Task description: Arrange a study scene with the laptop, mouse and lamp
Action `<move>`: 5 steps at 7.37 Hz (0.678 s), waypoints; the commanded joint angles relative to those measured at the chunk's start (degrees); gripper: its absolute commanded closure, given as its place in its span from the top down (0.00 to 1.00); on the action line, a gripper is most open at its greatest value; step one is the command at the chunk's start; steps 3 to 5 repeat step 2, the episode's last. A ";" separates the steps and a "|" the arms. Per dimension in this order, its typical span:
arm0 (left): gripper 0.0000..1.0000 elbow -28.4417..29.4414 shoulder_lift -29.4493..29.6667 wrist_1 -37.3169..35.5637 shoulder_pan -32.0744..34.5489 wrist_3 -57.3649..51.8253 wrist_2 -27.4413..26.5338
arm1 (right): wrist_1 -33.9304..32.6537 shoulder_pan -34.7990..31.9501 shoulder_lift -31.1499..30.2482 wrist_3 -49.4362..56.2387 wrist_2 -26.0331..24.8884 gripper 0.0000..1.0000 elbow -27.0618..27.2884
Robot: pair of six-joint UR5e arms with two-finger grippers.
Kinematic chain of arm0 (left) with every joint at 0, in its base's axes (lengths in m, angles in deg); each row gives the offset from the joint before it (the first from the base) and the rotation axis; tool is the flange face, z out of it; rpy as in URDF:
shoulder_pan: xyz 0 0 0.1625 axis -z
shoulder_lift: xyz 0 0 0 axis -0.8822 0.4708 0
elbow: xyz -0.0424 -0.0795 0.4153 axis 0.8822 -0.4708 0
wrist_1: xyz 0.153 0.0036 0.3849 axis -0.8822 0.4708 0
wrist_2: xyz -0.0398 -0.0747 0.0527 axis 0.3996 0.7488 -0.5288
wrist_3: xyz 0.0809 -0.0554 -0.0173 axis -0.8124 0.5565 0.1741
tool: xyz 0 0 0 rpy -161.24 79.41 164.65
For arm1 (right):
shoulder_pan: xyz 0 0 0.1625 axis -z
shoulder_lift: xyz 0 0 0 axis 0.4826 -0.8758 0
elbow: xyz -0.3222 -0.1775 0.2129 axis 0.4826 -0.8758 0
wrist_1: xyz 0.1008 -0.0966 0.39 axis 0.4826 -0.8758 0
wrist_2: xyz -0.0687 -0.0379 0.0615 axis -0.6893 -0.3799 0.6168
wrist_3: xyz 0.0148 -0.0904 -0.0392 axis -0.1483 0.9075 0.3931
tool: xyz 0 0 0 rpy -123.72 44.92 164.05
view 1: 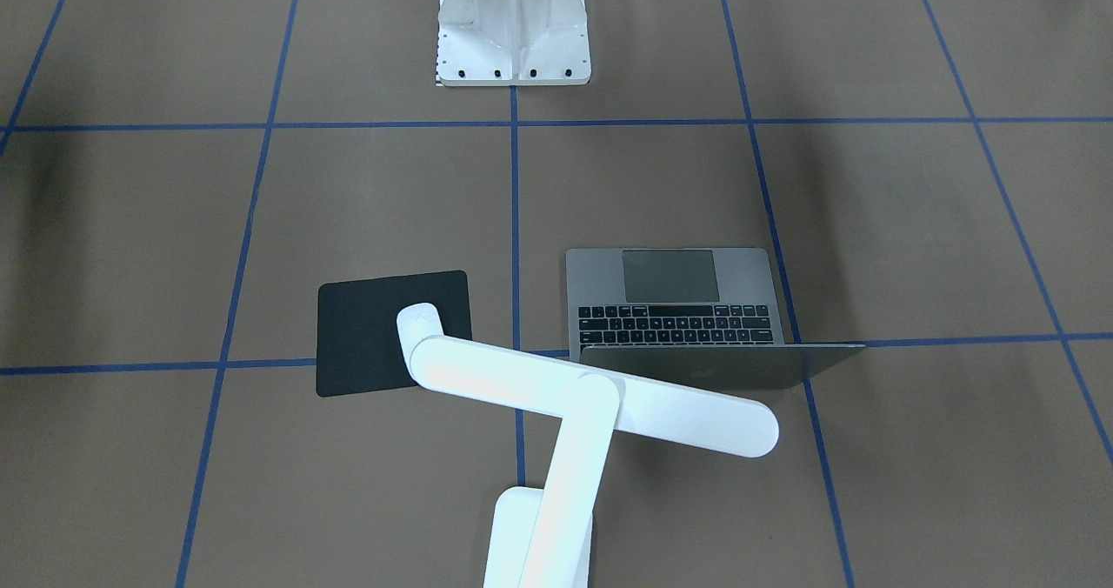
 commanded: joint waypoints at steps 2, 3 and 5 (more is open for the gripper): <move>0.99 0.09 -0.41 0.02 0.13 -0.08 0.00 | 0.00 0.00 0.63 0.03 0.20 1.00 0.27; 0.99 0.09 -0.41 0.02 0.13 -0.08 0.00 | 0.00 0.00 0.63 0.03 0.20 1.00 0.27; 0.99 0.09 -0.41 0.02 0.13 -0.08 0.00 | 0.00 0.00 0.63 0.03 0.20 1.00 0.27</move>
